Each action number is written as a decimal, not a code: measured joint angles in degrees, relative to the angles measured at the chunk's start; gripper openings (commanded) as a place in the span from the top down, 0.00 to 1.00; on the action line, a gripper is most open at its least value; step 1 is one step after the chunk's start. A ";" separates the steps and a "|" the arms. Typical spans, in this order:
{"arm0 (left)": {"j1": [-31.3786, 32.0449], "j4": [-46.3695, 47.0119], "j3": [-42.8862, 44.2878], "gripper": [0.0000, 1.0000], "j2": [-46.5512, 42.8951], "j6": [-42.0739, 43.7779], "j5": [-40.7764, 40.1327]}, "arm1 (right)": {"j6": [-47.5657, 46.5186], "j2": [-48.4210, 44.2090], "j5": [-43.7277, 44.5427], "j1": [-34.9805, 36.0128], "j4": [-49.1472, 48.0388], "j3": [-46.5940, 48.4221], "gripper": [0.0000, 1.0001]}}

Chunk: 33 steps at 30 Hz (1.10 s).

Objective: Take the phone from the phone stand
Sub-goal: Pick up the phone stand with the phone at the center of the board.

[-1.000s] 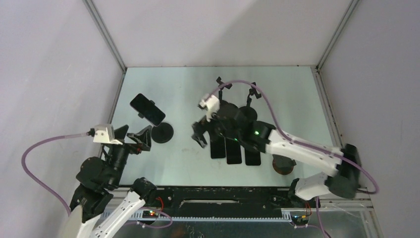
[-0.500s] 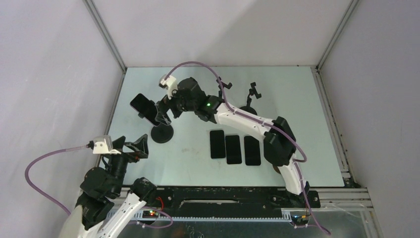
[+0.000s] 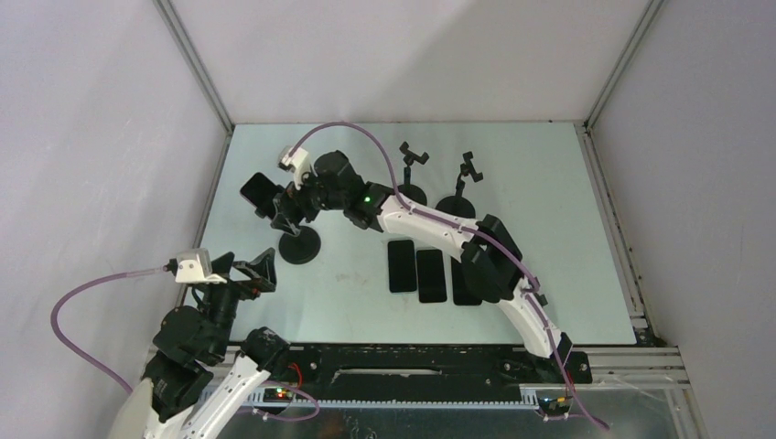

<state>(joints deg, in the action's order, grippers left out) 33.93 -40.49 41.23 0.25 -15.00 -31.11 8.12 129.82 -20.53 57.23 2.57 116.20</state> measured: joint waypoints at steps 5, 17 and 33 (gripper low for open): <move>0.00 0.02 0.00 0.00 0.00 0.00 0.11 | -1.18 0.74 1.57 0.66 -0.02 1.01 0.01; 0.00 0.04 -0.31 0.00 0.00 0.00 0.24 | -4.52 4.09 11.85 3.06 3.37 6.08 0.06; 0.00 0.04 -0.31 0.00 0.00 0.00 0.22 | -3.17 5.81 14.95 3.39 5.73 6.19 0.51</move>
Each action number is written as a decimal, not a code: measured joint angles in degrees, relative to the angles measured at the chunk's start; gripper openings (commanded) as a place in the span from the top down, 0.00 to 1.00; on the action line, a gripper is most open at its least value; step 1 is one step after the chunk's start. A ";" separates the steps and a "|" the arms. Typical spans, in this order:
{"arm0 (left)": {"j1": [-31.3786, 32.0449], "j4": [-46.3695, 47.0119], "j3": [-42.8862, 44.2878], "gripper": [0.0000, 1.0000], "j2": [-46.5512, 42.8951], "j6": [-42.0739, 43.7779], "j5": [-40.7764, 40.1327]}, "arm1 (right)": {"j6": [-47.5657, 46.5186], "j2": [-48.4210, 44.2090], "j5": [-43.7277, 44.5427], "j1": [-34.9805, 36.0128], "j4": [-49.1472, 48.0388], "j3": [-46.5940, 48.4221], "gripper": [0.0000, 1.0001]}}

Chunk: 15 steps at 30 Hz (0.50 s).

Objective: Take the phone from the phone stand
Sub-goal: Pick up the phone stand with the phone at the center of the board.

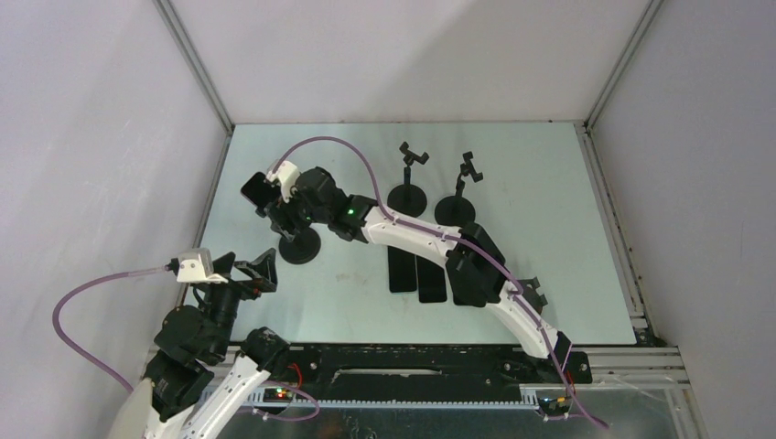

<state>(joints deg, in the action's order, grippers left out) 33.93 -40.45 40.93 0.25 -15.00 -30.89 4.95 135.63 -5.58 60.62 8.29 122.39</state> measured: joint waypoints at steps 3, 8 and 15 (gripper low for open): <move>0.00 0.00 0.00 0.00 0.00 0.00 0.00 | 0.09 -0.44 0.13 0.00 -0.66 -0.92 0.65; 0.00 0.04 0.00 0.00 0.00 0.09 0.09 | 0.46 -5.07 1.14 0.00 -2.14 -7.58 0.84; 0.00 -0.26 0.63 0.00 0.00 0.66 1.22 | 1.55 -12.46 2.25 -0.04 0.24 -16.26 1.00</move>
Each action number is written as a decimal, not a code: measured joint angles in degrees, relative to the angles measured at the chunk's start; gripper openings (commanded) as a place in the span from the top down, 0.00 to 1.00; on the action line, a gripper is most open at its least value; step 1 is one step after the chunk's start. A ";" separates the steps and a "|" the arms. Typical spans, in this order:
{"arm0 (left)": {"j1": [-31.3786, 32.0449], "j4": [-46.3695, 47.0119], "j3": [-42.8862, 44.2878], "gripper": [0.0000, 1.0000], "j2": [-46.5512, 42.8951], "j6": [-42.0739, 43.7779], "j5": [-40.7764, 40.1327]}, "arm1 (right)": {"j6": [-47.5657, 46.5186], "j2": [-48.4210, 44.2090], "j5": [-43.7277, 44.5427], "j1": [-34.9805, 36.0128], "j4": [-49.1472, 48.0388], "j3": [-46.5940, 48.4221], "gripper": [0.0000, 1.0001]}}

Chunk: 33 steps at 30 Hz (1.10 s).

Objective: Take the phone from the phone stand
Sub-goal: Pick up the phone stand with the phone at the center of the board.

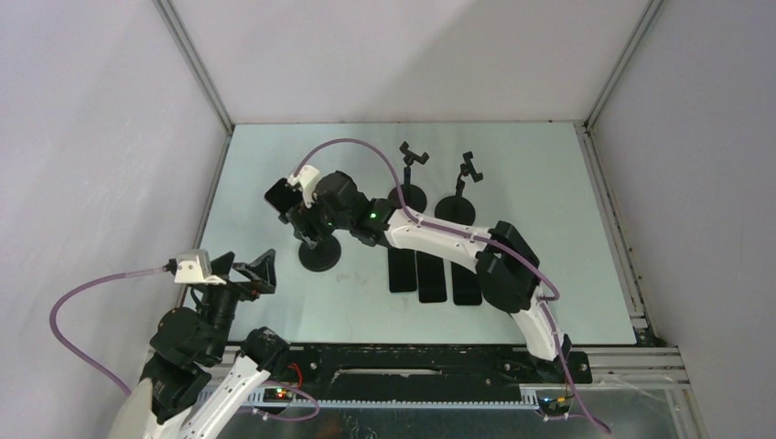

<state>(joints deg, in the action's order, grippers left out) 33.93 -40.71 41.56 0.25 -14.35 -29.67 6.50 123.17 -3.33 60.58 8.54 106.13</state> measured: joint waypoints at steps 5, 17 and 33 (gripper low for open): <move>0.00 -0.20 1.77 0.00 0.00 1.18 1.38 | 1.18 -7.72 -0.02 0.00 1.14 -8.66 1.00; 0.00 0.70 2.91 0.03 -0.02 5.97 14.47 | 2.73 -28.83 -0.92 0.61 0.42 -24.46 1.00; 0.00 13.09 -5.86 0.01 4.11 8.20 53.92 | 0.04 -51.98 -15.87 1.25 6.21 -41.18 1.00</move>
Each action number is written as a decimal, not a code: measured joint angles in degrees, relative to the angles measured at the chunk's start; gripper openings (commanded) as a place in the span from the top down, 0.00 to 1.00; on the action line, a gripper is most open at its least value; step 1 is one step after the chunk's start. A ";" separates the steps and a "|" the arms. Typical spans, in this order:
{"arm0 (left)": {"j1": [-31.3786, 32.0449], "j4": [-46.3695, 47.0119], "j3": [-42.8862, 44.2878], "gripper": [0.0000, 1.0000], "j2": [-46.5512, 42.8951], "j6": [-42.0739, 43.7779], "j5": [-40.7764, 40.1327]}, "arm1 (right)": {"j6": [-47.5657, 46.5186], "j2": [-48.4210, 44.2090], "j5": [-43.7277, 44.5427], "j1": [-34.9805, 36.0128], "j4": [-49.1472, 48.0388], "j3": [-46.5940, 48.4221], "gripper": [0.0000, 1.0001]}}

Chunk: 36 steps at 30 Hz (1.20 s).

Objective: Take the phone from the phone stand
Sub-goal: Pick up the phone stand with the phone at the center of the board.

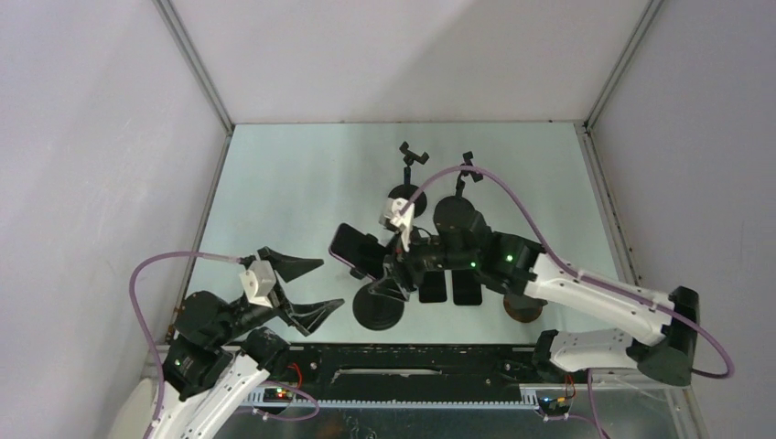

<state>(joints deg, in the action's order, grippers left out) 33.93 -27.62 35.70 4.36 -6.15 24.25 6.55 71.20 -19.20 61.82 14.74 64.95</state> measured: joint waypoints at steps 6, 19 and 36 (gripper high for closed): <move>0.00 8.31 -2.49 0.06 1.07 -1.92 7.17 | -0.11 -7.26 -7.87 0.13 -0.59 -3.69 1.00; 1.84 28.13 -5.66 0.18 6.47 -10.56 14.14 | 0.50 -9.35 -12.02 0.81 -5.75 -5.84 1.00; 15.04 32.48 -6.05 0.40 14.10 -8.81 10.01 | 0.61 -8.61 -14.03 2.58 -8.94 -5.92 1.00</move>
<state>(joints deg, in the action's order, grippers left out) 48.97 4.86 29.65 18.46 -14.96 34.26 7.16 62.59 -33.23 64.40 5.80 59.02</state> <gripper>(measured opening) 0.638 0.745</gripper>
